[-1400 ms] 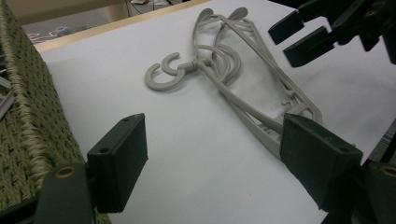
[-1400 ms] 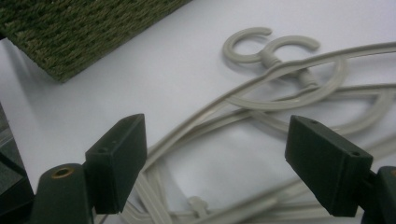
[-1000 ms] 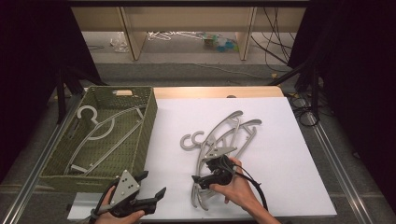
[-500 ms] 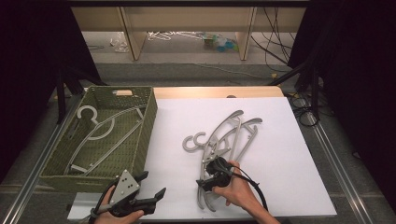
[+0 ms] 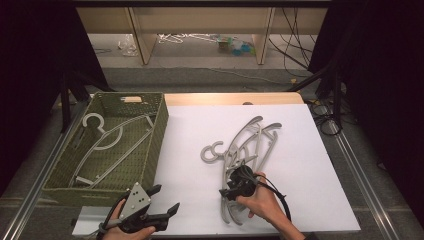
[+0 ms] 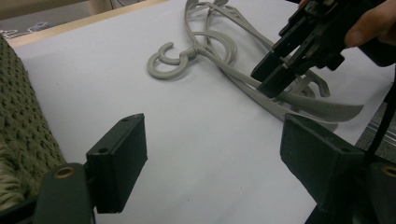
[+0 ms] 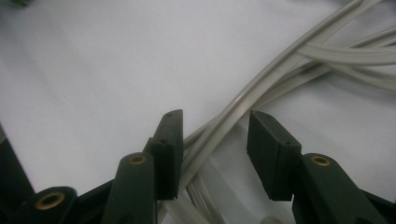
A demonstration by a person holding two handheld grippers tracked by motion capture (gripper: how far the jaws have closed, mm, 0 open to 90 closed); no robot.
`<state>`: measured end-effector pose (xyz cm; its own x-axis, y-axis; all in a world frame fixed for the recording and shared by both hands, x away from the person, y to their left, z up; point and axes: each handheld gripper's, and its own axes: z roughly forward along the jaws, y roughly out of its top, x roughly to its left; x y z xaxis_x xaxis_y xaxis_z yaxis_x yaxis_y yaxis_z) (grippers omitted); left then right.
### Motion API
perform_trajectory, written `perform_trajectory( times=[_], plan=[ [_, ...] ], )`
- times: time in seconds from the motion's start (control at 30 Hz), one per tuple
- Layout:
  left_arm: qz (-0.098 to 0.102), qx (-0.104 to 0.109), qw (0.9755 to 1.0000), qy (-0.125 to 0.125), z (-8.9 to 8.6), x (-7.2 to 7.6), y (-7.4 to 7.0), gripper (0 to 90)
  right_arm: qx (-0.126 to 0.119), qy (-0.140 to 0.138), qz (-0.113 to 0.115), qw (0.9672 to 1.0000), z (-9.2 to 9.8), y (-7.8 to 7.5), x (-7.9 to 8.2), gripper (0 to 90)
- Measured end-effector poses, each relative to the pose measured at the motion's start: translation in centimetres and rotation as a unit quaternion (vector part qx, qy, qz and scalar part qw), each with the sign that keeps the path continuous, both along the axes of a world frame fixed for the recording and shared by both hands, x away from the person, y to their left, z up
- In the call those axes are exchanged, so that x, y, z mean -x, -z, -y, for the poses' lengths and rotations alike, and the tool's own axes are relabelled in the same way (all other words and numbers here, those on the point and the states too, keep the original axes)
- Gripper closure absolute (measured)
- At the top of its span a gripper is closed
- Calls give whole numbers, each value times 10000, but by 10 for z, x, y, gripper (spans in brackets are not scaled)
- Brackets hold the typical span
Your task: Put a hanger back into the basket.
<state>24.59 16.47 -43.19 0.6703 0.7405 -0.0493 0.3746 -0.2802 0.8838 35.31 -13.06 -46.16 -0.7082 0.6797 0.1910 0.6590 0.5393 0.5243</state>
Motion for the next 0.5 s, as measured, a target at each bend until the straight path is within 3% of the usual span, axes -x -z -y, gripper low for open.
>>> perform_trajectory(
  times=[0.13, 0.23, 0.27, 0.43, 0.5],
  plan=[
    [-10, -35, 10000, 20, 1, 1, 0, 242, -29, 51, 15, 10000, -1, -1, -2, 602],
    [-4, -51, 10000, 18, 0, 0, 0, 247, -293, 186, -363, 9987, 3, 3, -6, 641],
    [-4, -51, 10000, 18, 0, 0, 0, 251, -293, 186, -363, 9987, 3, 3, -6, 641],
    [21, 9, 10000, 48, 0, 0, 0, 252, -520, 28, -509, 9973, 6, -2, -4, 715],
    [24, 9, 10000, 60, 0, 0, 0, 253, -485, -82, -483, 9976, 8, -9, -1, 751]
  ],
)
